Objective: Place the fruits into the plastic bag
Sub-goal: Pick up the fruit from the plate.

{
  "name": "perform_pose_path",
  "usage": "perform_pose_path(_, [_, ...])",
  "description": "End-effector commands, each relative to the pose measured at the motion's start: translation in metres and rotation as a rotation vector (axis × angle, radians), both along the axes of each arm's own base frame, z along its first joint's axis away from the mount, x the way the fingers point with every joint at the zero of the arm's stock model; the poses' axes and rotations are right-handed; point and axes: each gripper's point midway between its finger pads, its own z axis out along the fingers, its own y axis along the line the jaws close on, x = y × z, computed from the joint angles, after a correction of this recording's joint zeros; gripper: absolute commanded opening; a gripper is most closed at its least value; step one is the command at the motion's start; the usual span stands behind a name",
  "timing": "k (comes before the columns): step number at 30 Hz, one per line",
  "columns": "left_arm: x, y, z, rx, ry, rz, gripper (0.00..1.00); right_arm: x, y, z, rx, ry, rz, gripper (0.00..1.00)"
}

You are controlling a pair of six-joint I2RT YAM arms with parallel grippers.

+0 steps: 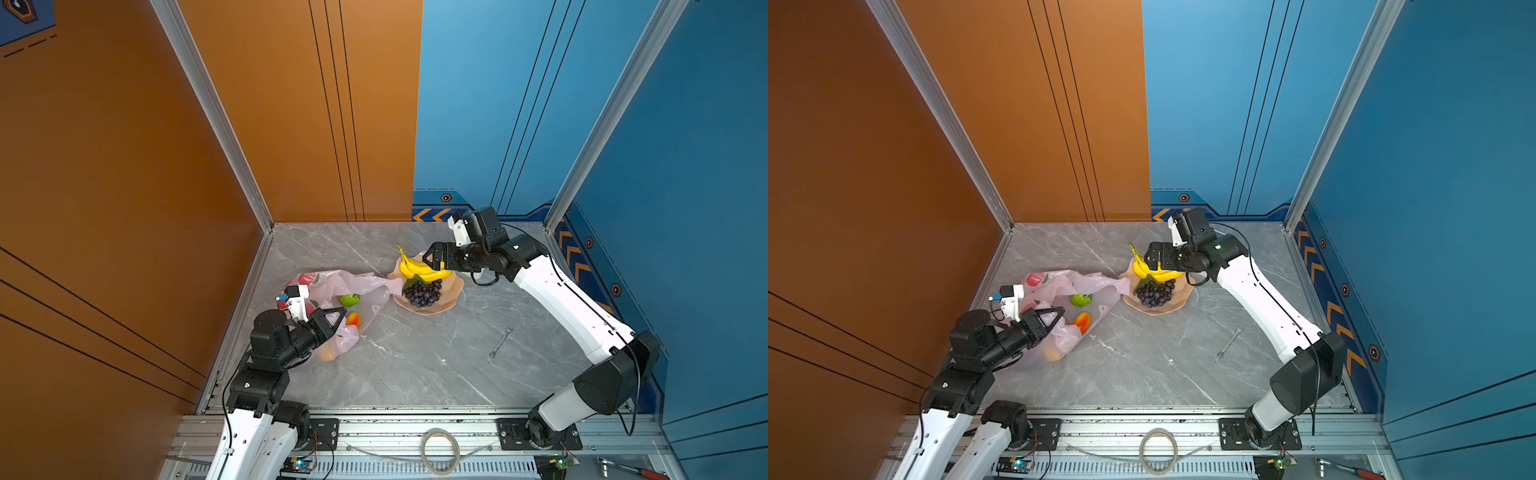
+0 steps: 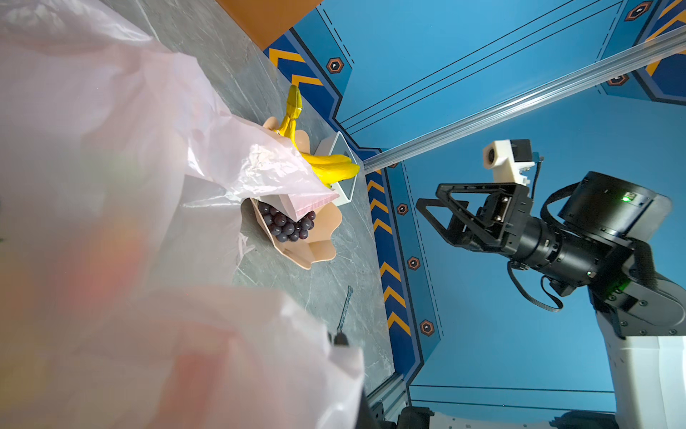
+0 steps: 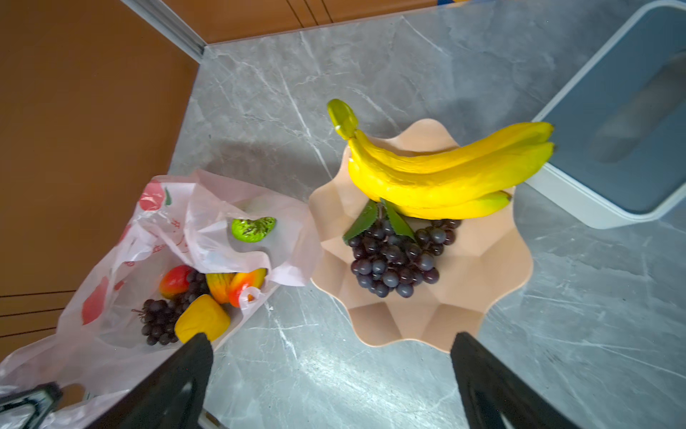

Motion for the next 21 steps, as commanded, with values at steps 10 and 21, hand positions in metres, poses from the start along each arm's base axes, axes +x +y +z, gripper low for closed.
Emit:
perform_pose_path(10, [0.002, 0.001, 0.0, 0.005, -0.011, -0.003, 0.0, 0.021, -0.001, -0.045, -0.231, -0.024, 0.163, 0.99])
perform_pose_path(21, [0.002, 0.001, -0.001, 0.009, -0.009, -0.004, 0.0, 0.052, 0.019, -0.077, -0.472, -0.044, 0.325, 1.0])
